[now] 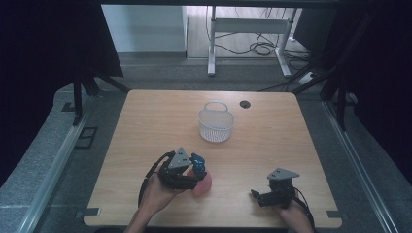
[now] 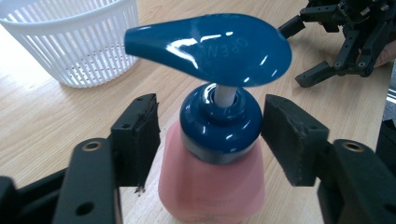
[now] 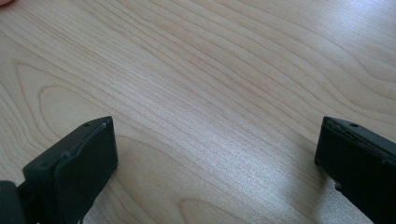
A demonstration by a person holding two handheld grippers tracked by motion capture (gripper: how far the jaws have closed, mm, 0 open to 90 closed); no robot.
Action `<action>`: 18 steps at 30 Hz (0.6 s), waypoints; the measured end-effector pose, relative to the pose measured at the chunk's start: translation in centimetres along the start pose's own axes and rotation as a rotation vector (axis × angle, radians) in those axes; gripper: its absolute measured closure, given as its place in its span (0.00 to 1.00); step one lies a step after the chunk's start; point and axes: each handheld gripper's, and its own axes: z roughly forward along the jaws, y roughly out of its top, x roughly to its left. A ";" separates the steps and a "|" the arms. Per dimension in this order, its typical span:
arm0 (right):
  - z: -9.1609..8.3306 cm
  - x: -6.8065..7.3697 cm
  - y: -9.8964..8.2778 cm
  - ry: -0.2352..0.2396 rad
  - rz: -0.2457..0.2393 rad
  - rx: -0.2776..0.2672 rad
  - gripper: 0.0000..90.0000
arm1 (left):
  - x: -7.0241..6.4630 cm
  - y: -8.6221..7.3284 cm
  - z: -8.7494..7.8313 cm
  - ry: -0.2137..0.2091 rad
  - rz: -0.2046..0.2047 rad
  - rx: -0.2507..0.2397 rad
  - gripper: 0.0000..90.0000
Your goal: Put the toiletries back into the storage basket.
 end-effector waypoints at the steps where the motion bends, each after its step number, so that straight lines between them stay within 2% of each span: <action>1: 0.0 0.0 0.0 0.000 0.000 0.000 0.00 | 0.0 0.0 0.1 -0.003 0.001 0.001 0.44; 9: 0.0 0.0 0.0 0.000 0.000 0.000 0.00 | -0.1 0.3 0.3 -0.013 0.010 0.006 0.57; 15: 0.0 0.0 0.0 0.001 0.002 0.000 0.00 | -0.1 0.4 0.3 -0.009 0.006 0.012 0.58; 18: 0.0 0.0 0.0 0.001 0.005 0.000 0.00 | 0.0 0.5 0.3 0.010 0.005 0.016 0.58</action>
